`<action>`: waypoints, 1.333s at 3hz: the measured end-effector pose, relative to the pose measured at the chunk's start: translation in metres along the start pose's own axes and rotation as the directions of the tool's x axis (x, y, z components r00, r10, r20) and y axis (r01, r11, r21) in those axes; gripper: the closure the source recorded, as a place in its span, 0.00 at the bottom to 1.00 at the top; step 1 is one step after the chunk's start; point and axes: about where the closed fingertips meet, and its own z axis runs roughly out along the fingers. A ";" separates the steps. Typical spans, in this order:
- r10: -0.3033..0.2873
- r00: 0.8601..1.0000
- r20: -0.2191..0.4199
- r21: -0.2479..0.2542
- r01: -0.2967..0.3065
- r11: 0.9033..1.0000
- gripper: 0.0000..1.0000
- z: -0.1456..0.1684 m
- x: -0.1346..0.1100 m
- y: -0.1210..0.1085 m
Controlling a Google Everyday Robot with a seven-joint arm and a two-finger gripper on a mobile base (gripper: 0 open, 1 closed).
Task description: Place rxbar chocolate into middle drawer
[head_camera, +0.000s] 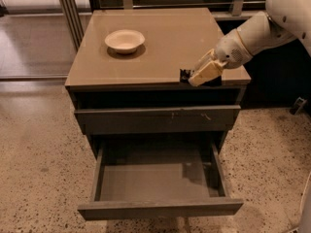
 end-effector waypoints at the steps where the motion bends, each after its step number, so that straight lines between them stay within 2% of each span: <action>1: 0.035 0.997 0.073 -0.144 -0.024 0.989 1.00 0.001 0.014 0.055; 2: 0.047 0.995 0.085 -0.164 -0.032 0.986 1.00 0.003 0.016 0.061; 3: -0.004 0.999 0.042 -0.180 0.012 0.984 1.00 0.017 0.026 0.063; 4: -0.064 0.998 0.016 -0.170 0.065 0.983 1.00 0.040 0.056 0.068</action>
Offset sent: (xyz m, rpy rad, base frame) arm -0.0501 0.0044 -0.0058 0.0988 0.0869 0.0649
